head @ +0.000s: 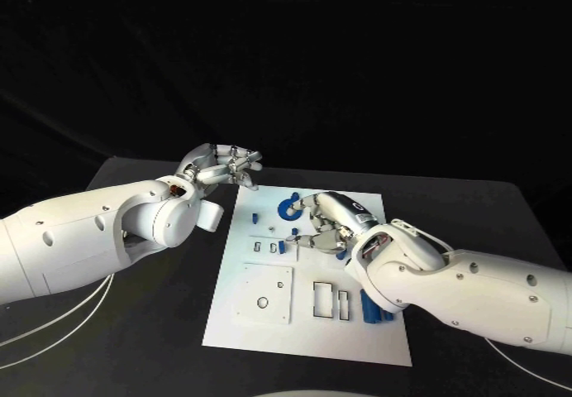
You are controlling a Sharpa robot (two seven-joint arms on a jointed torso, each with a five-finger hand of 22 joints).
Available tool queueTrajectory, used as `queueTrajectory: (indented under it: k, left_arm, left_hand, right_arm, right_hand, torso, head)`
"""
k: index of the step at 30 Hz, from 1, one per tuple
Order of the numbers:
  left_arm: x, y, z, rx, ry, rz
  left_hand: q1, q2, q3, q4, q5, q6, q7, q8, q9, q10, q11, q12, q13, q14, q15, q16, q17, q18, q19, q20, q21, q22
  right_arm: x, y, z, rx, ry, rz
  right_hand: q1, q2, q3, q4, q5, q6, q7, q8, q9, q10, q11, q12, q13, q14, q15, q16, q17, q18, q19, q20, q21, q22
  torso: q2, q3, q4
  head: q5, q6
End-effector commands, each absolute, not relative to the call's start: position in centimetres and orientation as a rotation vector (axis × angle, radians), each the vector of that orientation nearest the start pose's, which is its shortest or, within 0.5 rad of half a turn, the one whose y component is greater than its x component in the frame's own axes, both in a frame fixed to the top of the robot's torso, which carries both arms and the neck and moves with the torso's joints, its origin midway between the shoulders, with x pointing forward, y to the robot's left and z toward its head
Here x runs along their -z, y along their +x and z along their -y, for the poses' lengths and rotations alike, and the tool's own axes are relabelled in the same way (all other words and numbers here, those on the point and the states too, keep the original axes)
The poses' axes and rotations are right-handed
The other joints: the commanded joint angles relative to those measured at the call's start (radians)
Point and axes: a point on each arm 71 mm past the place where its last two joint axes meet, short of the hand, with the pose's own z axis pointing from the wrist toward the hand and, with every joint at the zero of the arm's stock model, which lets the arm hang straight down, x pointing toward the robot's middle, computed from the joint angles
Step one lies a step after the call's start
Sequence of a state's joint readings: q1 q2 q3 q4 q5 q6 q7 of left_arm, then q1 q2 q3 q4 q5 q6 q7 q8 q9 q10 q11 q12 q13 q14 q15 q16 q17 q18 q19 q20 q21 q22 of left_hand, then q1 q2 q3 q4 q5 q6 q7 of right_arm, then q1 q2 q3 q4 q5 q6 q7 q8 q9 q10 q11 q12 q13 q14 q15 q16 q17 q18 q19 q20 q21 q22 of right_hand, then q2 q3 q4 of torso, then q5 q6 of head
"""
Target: Assemble the parts on the task board
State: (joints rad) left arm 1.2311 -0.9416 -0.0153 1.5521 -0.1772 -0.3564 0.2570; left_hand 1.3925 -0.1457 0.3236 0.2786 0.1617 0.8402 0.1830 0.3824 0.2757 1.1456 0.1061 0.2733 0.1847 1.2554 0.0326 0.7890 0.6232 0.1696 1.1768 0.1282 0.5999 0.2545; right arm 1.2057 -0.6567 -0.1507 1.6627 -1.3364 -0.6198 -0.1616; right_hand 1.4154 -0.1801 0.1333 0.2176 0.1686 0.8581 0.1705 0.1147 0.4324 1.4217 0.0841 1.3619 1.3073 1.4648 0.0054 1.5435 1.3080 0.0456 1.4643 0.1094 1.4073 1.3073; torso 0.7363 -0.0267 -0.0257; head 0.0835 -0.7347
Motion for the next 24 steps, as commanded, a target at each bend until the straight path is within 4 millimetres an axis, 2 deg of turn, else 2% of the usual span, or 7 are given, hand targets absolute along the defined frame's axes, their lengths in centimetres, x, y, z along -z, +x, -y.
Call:
queueTrajectory:
  k: [1,5,8,9,11,15,24]
  left_arm:
    - [17.0,48.9,-24.3,1.189,-0.847,-1.761]
    - [18.0,48.6,-23.9,1.03,-0.707,-1.97]
    - [18.5,48.4,-23.5,0.909,-0.612,-2.085]
    - [18.7,48.4,-23.3,0.867,-0.582,-2.121]
    - [19.0,48.4,-23.0,0.794,-0.538,-2.175]
    - [19.4,48.7,-22.2,0.689,-0.469,-2.241]
    - [19.7,49.3,-20.0,0.568,-0.296,-2.29]
  left_hand:
    - [-0.095,0.005,-0.013,0.007,-0.003,-0.063,-0.019,0.141,0.077,-0.036,-0.025,0.254,0.172,0.096,-0.018,0.416,0.399,0.011,0.001,-0.022,0.178,0.112]
    - [-0.211,0.03,-0.02,0.013,-0.004,-0.103,-0.045,0.31,0.153,-0.11,-0.045,0.609,0.413,0.198,-0.038,0.622,0.657,-0.006,-0.01,-0.037,0.434,0.355]
    - [-0.241,0.034,-0.033,0.013,-0.005,-0.102,-0.059,0.356,0.169,-0.042,-0.056,0.771,0.579,0.234,-0.049,0.668,0.73,-0.025,0.032,-0.046,0.544,0.502]
    - [-0.248,0.034,-0.041,0.015,-0.006,-0.095,-0.067,0.38,0.178,0.006,-0.066,0.85,0.671,0.304,-0.055,0.766,0.914,-0.034,0.057,-0.052,0.595,0.572]
    - [-0.255,0.037,-0.045,0.016,-0.007,-0.088,-0.071,0.395,0.184,0.03,-0.069,0.886,0.717,0.308,-0.058,0.773,0.928,-0.042,0.072,-0.054,0.626,0.617]
    - [-0.256,0.036,-0.048,0.015,-0.005,-0.098,-0.07,0.395,0.183,0.01,-0.068,0.873,0.695,0.306,-0.057,0.77,0.921,-0.043,0.073,-0.055,0.636,0.629]
    - [-0.29,0.046,-0.068,0.016,-0.007,-0.076,-0.085,0.444,0.21,0.067,-0.08,0.947,0.792,0.313,-0.066,0.779,0.942,-0.054,0.098,-0.06,0.689,0.708]
  right_arm:
    - [17.7,43.2,9.8,-1.076,0.074,-1.552]
    - [16.8,44.4,12.8,-1.063,0.227,-1.595]
    - [16.1,45.3,15.0,-1.037,0.306,-1.602]
    - [15.9,45.6,15.8,-1.025,0.33,-1.601]
    - [15.6,46.0,17.2,-1.002,0.367,-1.598]
    - [15.3,46.6,19.1,-0.963,0.412,-1.594]
    - [15.2,47.2,20.6,-0.92,0.437,-1.598]
  right_hand:
    - [0.015,0.002,0.0,0.009,0.009,-0.003,0.001,0.004,-0.001,-0.005,0.0,-0.004,0.075,0.085,0.006,-0.006,0.176,0.003,-0.004,0.006,-0.013,0.125]
    - [0.019,0.016,0.007,0.022,0.015,0.005,-0.001,0.011,-0.002,-0.007,-0.001,-0.006,0.073,0.083,0.005,-0.008,0.171,0.008,-0.016,0.006,-0.032,0.111]
    - [0.02,0.017,0.008,0.023,0.019,0.007,-0.002,0.013,-0.001,-0.007,-0.001,-0.005,0.074,0.083,0.004,-0.008,0.171,0.008,-0.016,0.005,-0.032,0.111]
    - [0.02,0.017,0.008,0.023,0.019,0.007,-0.002,0.013,-0.001,-0.007,-0.001,-0.005,0.074,0.083,0.004,-0.008,0.171,0.008,-0.016,0.005,-0.032,0.111]
    - [0.02,0.018,0.009,0.025,0.022,0.008,-0.002,0.015,-0.001,-0.008,-0.002,-0.006,0.073,0.083,0.004,-0.008,0.171,0.008,-0.016,0.005,-0.032,0.112]
    - [0.021,0.017,0.01,0.026,0.028,0.008,-0.002,0.017,-0.002,-0.007,-0.002,-0.006,0.074,0.083,0.003,-0.008,0.171,0.008,-0.016,0.005,-0.033,0.111]
    - [0.016,0.018,0.009,0.035,0.03,0.008,-0.003,0.02,-0.002,-0.01,-0.002,-0.01,0.07,0.082,0.003,-0.01,0.168,0.009,-0.017,0.004,-0.036,0.109]
  torso:
    - [-0.012,0.0024,-0.0005]
    - [-0.023,0.005,-0.0033]
    - [-0.03,0.0074,-0.0022]
    - [-0.031,0.0083,-0.0018]
    - [-0.036,0.0113,-0.0011]
    - [-0.041,0.0153,0.0018]
    - [-0.044,0.0234,0.0034]
  head:
    - [0.003,-0.001]
    - [0.004,-0.001]
    - [0.007,-0.004]
    - [0.007,-0.005]
    - [0.008,-0.008]
    - [0.011,-0.007]
    - [0.016,-0.02]
